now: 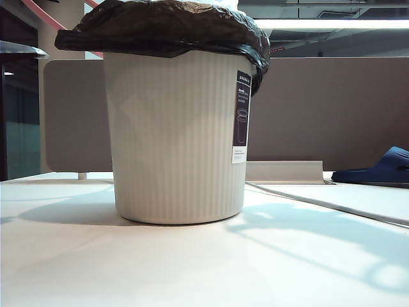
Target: Open the ring lid of the trash can, pull out the black garbage bag inside, and place it on the table.
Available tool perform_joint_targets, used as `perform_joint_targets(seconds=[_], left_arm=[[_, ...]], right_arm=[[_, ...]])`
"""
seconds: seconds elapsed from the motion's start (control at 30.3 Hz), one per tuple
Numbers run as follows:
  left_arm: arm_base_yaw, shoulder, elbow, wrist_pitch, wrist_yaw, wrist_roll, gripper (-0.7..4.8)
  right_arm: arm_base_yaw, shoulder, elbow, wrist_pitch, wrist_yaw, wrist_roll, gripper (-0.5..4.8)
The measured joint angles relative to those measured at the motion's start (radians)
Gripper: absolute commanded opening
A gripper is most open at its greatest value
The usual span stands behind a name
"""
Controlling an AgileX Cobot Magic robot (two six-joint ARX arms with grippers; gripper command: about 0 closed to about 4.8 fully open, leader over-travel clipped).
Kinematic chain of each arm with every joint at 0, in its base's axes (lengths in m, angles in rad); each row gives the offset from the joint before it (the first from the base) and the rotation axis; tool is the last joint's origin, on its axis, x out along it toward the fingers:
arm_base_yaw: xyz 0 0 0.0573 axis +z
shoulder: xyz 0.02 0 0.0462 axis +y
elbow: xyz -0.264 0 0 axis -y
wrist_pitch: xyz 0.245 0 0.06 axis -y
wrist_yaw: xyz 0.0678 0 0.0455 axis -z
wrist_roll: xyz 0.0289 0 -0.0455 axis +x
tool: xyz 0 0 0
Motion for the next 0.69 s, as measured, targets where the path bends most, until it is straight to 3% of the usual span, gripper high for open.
perform_joint_targets(seconds=[0.2, 0.36, 0.46, 0.49, 0.56, 0.69], left_arm=[[-0.005, 0.073, 0.000, 0.141, 0.000, -0.052, 3.46], [-0.117, 0.137, 0.000, 0.204, -0.050, -0.054, 3.45], [-0.131, 0.148, 0.001, 0.240, -0.087, -0.055, 3.28], [-0.130, 0.148, 0.001, 0.246, -0.102, -0.055, 2.98], [-0.130, 0.148, 0.001, 0.248, -0.109, -0.055, 1.71], [-0.130, 0.148, 0.001, 0.250, -0.112, -0.057, 0.48]], right_arm=[[0.000, 0.000, 0.000, 0.000, 0.016, 0.002, 1.79], [0.000, 0.005, 0.000, 0.002, 0.019, 0.002, 1.79], [0.000, 0.011, 0.000, 0.001, 0.019, 0.002, 1.79], [0.000, 0.011, 0.000, 0.000, 0.019, 0.002, 1.79], [0.000, 0.013, 0.000, 0.000, 0.019, 0.002, 1.79], [0.000, 0.022, 0.000, 0.001, 0.019, 0.002, 1.79]])
